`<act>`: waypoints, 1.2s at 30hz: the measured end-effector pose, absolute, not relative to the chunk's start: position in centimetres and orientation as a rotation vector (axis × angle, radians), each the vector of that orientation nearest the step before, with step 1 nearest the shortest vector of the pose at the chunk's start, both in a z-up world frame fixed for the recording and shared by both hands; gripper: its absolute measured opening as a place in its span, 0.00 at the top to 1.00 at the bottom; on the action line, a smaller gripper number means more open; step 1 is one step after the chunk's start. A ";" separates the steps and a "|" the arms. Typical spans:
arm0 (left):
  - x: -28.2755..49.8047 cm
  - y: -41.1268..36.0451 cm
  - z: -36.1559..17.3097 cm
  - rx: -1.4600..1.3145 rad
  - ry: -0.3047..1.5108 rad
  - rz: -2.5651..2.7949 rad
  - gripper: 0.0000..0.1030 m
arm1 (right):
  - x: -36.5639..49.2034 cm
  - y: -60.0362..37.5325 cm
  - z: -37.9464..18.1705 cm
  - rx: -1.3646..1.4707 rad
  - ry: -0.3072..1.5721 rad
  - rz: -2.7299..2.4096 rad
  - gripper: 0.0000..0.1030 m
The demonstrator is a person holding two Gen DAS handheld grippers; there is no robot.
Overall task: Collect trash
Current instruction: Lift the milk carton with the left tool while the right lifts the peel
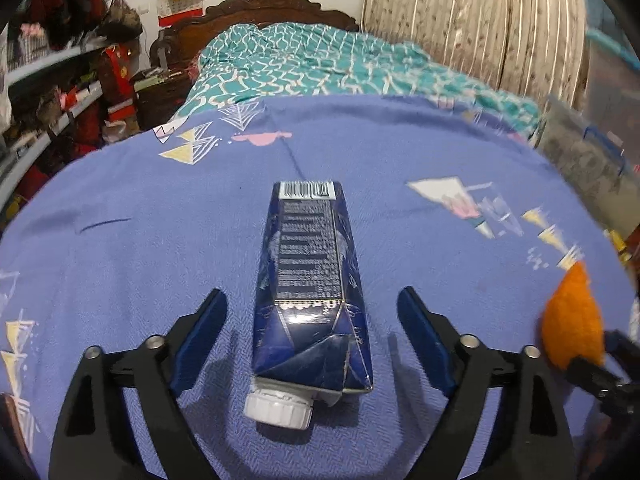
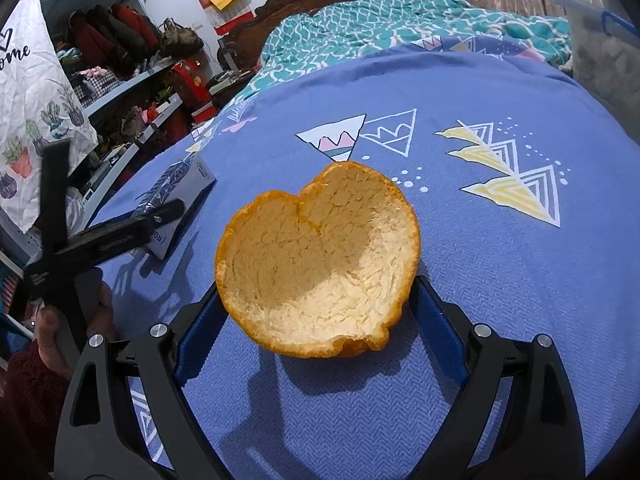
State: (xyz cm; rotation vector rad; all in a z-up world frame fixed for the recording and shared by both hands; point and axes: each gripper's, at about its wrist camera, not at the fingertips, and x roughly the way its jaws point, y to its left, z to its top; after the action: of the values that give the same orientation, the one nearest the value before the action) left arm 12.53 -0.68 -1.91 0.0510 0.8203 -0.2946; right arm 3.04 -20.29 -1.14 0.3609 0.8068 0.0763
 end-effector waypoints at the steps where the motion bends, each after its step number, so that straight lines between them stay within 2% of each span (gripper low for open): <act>1: 12.7 -0.2 -1.8 0.011 0.833 -0.309 0.16 | 3.0 -20.3 -1.2 0.364 0.807 0.076 0.13; 6: 14.5 0.0 -2.3 -0.014 0.889 -0.275 0.16 | 3.3 -20.6 -1.4 0.379 0.822 0.081 0.11; 8: 15.2 -0.3 -2.6 0.001 0.919 -0.249 0.22 | 3.4 -20.5 -1.4 0.377 0.824 0.082 0.11; 9: 15.6 -0.4 -3.0 -0.005 0.952 -0.246 0.38 | 3.4 -20.6 -1.4 0.378 0.823 0.080 0.11; 10: 15.6 -0.5 -3.0 -0.001 0.956 -0.238 0.49 | 3.3 -20.6 -1.3 0.378 0.819 0.072 0.18; 11: 15.4 -0.6 -2.8 -0.001 0.959 -0.248 0.54 | 3.2 -20.6 -1.2 0.376 0.806 0.075 0.29; 17: 11.6 -2.4 -3.0 0.053 0.948 -0.301 0.55 | 2.5 -20.3 -0.5 0.346 0.753 0.081 0.49; 23: 7.0 -4.4 -3.1 0.104 0.938 -0.367 0.54 | 1.7 -20.2 -0.1 0.330 0.735 0.060 0.60; 32: 3.5 -6.6 -3.1 0.079 0.967 -0.496 0.54 | -2.0 -23.2 0.3 0.390 0.704 -0.011 0.62; 36: 2.4 -9.2 -3.6 0.172 0.932 -0.507 0.53 | -2.8 -24.4 0.0 0.365 0.715 -0.069 0.61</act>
State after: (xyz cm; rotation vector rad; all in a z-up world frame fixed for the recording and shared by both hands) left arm 2.38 -9.16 -3.57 0.1718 0.9320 -0.5068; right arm -2.84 -24.44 0.03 0.3649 0.7145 -0.0691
